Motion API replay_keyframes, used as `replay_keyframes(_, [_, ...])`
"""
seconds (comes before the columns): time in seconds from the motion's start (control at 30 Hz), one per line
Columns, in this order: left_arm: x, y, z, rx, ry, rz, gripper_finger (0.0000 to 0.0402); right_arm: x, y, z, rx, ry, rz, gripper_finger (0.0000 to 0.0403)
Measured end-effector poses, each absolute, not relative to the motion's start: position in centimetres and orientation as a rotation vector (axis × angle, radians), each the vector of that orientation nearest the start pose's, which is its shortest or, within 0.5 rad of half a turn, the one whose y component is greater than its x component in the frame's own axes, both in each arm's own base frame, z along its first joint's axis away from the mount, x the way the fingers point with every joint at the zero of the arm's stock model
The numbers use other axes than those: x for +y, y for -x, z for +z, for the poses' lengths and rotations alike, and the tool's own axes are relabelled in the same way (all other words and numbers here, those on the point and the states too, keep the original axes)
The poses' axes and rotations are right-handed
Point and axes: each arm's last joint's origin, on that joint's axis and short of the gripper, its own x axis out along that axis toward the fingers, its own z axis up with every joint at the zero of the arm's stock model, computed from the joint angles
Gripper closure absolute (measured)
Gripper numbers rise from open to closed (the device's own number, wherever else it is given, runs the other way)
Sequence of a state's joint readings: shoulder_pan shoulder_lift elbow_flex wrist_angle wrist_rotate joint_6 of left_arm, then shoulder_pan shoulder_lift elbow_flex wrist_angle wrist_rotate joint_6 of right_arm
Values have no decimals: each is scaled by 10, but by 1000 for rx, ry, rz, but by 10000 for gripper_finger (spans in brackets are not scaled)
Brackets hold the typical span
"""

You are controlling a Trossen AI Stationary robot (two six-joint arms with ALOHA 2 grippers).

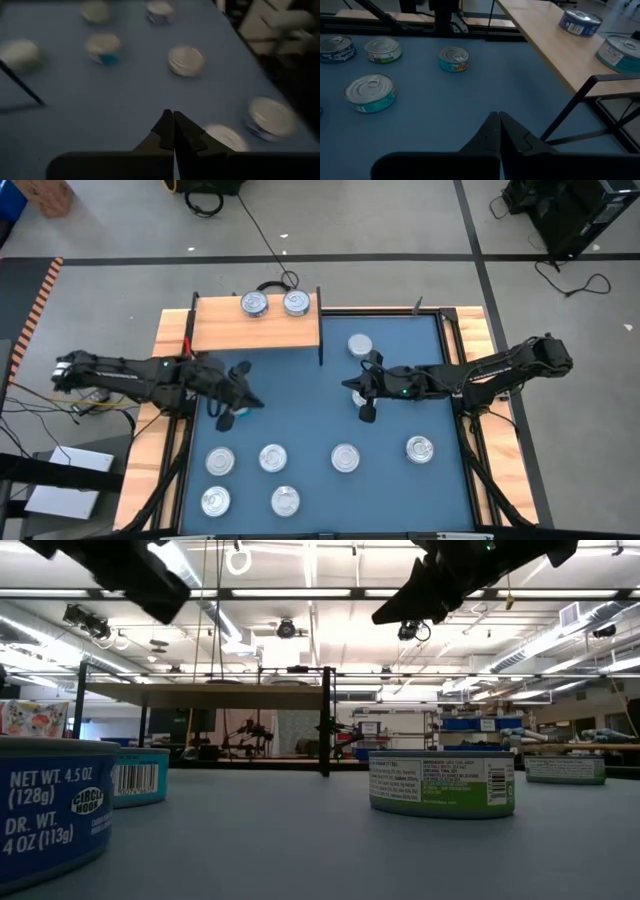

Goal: Stack canned seafood by type on shelf
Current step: Put the green white tuna can on the shelf

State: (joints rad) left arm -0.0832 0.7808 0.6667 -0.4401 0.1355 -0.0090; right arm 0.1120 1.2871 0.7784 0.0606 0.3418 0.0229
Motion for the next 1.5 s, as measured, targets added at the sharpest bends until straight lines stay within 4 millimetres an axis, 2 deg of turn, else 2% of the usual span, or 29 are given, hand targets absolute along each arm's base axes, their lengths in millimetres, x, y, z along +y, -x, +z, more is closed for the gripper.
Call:
replay_keyframes(0.23, [-52,-162,260,739,214,-299,401,22,-275,245,459,91,-224,400])
replay_keyframes(0.47, [-90,-164,224,1107,335,-270,401,27,-277,240,483,110,-204,400])
replay_keyframes(0.6, [-106,-163,207,1248,353,-234,401,30,-278,238,490,117,-193,400])
replay_keyframes(0.77, [-114,-165,193,1326,382,-110,401,33,-278,238,488,134,-180,400])
replay_keyframes(1.03, [-124,-166,177,1429,436,-13,401,35,-277,238,486,160,-167,400])
replay_keyframes(1.13, [-126,-165,177,1438,455,4,401,35,-277,238,487,174,-164,400])
replay_keyframes(1.23, [-131,-167,186,1430,476,5,401,35,-278,239,486,177,-163,400])
replay_keyframes(1.33, [-131,-164,193,1476,481,81,401,35,-278,239,486,184,-162,400])
replay_keyframes(1.5, [-135,-160,188,1534,491,145,401,35,-278,238,490,218,-153,400])
